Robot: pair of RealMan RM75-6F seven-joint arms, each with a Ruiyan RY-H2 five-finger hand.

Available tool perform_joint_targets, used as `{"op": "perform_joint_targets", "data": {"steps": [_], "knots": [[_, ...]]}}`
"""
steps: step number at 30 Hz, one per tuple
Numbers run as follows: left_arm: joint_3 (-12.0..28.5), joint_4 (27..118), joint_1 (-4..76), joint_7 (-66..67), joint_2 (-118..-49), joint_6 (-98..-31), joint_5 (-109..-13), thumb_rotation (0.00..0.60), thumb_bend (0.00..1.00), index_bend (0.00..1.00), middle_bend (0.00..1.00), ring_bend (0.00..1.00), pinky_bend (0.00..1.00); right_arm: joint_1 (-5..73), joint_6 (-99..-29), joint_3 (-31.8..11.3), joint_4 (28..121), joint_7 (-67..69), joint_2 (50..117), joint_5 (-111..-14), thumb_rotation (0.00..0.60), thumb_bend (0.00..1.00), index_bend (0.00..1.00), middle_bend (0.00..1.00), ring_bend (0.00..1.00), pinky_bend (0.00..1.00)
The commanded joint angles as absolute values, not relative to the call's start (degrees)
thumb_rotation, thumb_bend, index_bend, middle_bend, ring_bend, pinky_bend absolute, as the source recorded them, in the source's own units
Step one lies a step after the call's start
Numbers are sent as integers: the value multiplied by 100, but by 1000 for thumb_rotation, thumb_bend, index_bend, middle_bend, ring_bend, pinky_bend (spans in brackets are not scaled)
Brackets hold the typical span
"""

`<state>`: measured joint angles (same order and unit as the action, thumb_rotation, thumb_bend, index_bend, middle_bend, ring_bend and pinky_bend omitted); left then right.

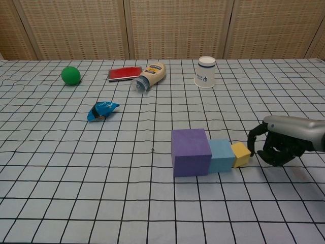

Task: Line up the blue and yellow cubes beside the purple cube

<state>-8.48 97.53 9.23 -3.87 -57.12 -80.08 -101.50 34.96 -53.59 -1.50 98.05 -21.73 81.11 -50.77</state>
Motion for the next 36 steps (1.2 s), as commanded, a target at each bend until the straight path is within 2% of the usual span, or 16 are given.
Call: {"op": "perform_joint_targets", "data": {"steps": [1,36], "knots": [[-850,9751,923,-384,-5713,-8007,-10152,600,427,302,409,255,349,3476,-5353,-154,9788,-2107,8106,-5145,600,515,457,870,916,1000],[-846,9751,926,-387,-5709,-8001,-10143,600,426,302,409,255,349,3359,-5146,-175,9450,-1509,8289,-5606,600,515,457,870,916,1000]]}}
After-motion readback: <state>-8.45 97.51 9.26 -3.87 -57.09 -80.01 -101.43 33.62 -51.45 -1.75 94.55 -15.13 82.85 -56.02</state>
